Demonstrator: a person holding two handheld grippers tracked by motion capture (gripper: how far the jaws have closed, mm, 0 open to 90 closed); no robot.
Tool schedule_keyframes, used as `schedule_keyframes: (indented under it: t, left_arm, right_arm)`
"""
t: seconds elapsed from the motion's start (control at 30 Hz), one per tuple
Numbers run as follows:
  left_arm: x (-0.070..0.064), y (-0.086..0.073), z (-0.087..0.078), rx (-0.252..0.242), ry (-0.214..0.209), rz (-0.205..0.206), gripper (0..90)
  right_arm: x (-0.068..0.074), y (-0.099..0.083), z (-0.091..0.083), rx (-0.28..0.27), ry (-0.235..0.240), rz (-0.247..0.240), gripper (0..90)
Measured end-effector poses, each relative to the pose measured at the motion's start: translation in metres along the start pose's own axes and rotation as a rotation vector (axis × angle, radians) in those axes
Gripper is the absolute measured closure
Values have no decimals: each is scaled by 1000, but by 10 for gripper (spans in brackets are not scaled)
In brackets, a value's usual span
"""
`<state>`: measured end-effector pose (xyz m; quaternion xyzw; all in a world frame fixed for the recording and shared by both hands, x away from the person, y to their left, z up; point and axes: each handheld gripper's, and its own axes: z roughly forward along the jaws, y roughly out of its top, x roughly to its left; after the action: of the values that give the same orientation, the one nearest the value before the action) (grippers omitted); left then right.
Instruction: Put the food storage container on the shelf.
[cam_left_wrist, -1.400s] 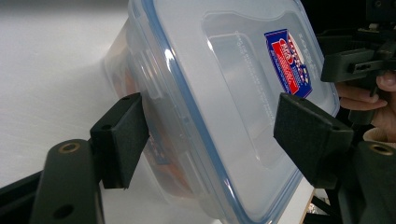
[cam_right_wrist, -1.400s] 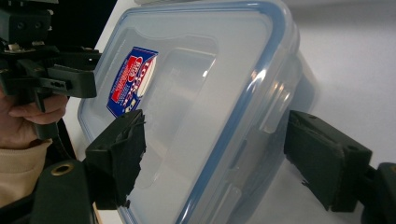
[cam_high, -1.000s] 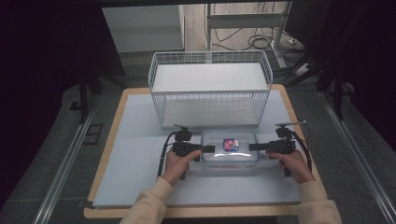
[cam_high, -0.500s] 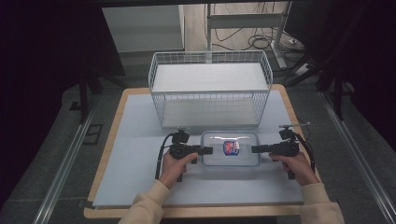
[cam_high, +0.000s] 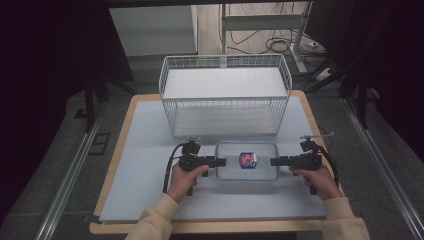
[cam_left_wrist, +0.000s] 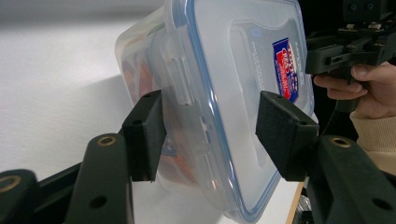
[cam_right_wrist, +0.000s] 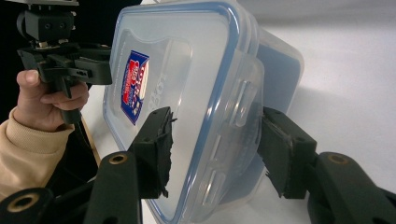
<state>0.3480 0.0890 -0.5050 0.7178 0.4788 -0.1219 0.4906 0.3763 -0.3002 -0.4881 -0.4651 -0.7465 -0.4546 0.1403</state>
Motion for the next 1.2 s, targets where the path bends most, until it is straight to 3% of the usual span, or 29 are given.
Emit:
schedule_keyframes:
  t: [0.17,0.5,0.87,1.2]
  left_arm:
    - [2,-1,-2,1,-17,20,459]
    - [4,-4,-4,-22,-39,8,484]
    - [-8,-8,-5,-55,-2,37,495]
    - [-12,-6,-7,-71,14,52,498]
  right_arm:
    - [0,-3,-2,-11,9,-2,481]
    - [6,-5,-2,-25,-19,-24,479]
    - [14,-8,-5,-49,-53,-12,491]
    - [16,-8,-9,-89,-45,-23,502]
